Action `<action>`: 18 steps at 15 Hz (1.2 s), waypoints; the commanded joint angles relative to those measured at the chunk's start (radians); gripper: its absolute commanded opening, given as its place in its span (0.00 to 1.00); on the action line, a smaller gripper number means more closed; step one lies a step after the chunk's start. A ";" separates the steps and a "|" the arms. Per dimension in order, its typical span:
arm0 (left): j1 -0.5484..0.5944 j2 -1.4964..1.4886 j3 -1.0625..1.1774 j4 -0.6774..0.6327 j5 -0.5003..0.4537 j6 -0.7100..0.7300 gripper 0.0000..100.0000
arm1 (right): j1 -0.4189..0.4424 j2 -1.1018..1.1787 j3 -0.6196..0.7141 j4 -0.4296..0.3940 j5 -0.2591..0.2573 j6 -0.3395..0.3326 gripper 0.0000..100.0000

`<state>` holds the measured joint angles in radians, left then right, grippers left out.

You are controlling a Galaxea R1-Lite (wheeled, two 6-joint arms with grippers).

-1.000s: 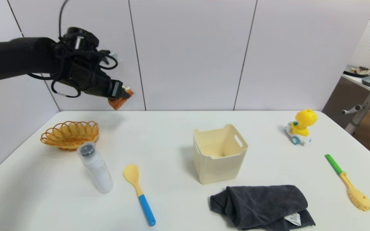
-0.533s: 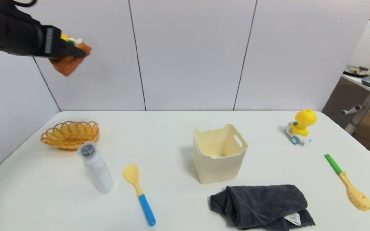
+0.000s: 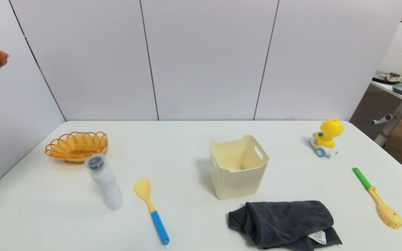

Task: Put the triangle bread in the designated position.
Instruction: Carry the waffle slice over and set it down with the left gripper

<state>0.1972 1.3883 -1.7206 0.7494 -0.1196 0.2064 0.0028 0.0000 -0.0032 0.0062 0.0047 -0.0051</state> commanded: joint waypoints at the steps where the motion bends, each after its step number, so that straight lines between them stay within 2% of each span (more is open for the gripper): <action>1: 0.014 -0.074 0.276 -0.005 -0.008 0.053 0.00 | 0.000 0.002 0.000 0.000 0.001 -0.001 1.00; 3: 0.014 -0.075 0.409 -0.045 -0.009 0.107 0.00 | 0.000 0.002 0.000 0.000 0.001 -0.001 1.00; 9: 0.001 -0.002 0.750 -0.280 -0.011 0.107 0.00 | 0.000 0.002 0.000 0.000 0.001 -0.001 1.00; 14: -0.012 0.107 0.883 -0.384 -0.031 0.111 0.00 | 0.000 0.002 0.000 0.000 0.001 0.001 1.00; 18: -0.015 0.179 0.898 -0.430 -0.049 0.159 0.00 | 0.000 0.002 0.000 0.000 0.001 0.001 1.00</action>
<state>0.1836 1.5091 -0.8317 0.3294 -0.1694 0.3443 0.0028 0.0000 -0.0032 0.0062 0.0043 -0.0043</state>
